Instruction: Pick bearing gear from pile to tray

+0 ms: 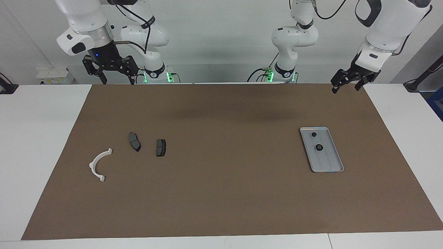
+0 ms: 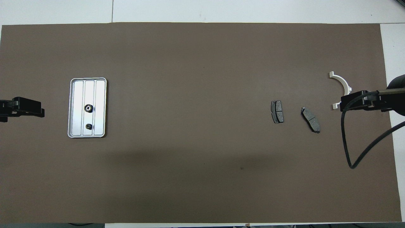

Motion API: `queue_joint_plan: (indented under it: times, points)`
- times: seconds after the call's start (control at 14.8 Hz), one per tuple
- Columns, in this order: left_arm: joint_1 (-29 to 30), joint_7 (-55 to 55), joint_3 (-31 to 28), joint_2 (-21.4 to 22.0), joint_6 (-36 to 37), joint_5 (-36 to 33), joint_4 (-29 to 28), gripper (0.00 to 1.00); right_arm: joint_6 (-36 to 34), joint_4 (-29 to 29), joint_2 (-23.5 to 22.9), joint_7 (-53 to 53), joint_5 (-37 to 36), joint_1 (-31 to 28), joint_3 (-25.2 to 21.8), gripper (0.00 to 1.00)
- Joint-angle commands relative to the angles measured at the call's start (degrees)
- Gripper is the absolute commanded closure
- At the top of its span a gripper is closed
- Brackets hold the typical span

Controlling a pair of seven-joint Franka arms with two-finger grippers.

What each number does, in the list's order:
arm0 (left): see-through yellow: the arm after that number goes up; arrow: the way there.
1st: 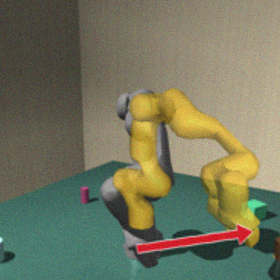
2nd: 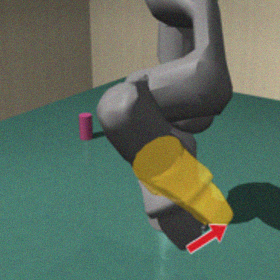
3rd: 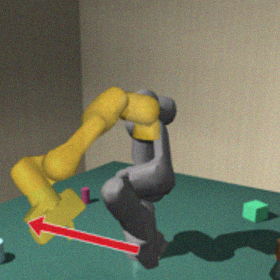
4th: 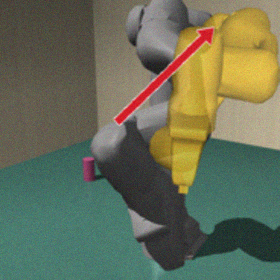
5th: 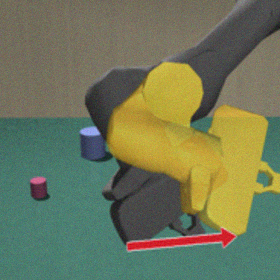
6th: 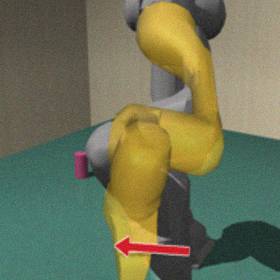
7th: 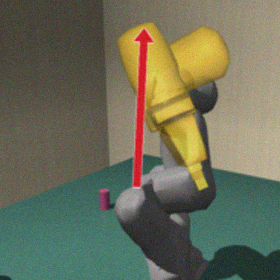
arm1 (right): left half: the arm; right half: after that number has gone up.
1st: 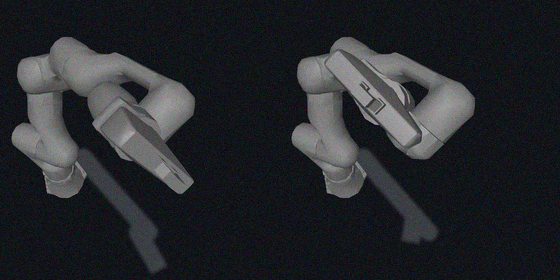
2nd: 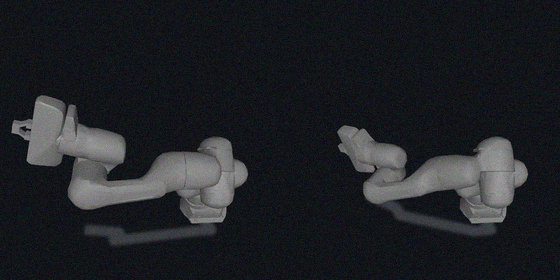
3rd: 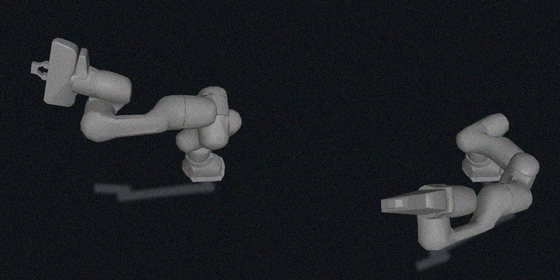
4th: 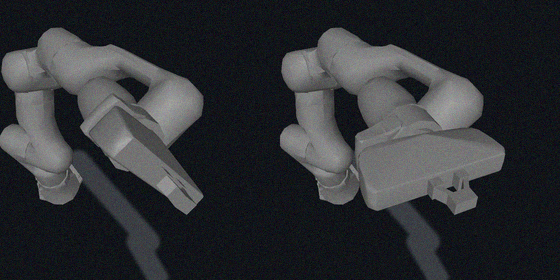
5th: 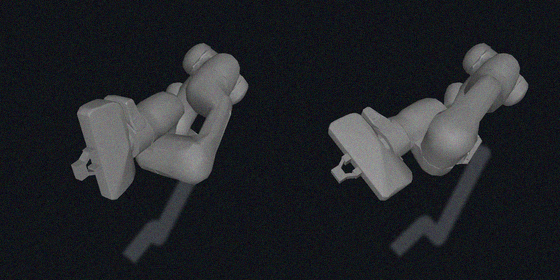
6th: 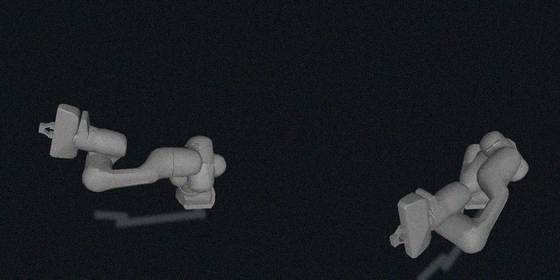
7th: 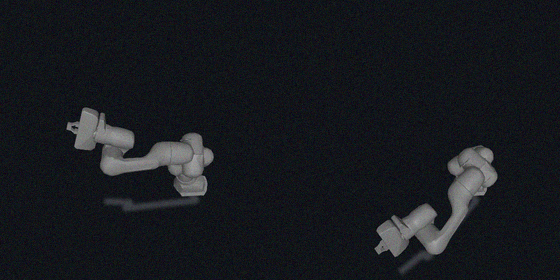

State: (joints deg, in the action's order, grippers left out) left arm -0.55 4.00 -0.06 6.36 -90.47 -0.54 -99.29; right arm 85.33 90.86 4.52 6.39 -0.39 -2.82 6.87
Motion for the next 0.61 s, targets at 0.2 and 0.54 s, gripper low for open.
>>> queue_joint_plan:
  times: [0.2, 0.54]
  points:
    - [0.82, -1.01, 0.15, -0.12, 1.70, 1.15, 1.11, 0.00, 1.06, 0.90, 0.66, 0.46, -0.14, -0.60, 0.16, 0.00]
    - [0.11, -2.76, 0.67, -0.21, 1.00, 2.12, 0.94, 0.00, 1.06, 0.90, 0.66, 0.46, -0.13, -0.60, 0.16, 0.00]
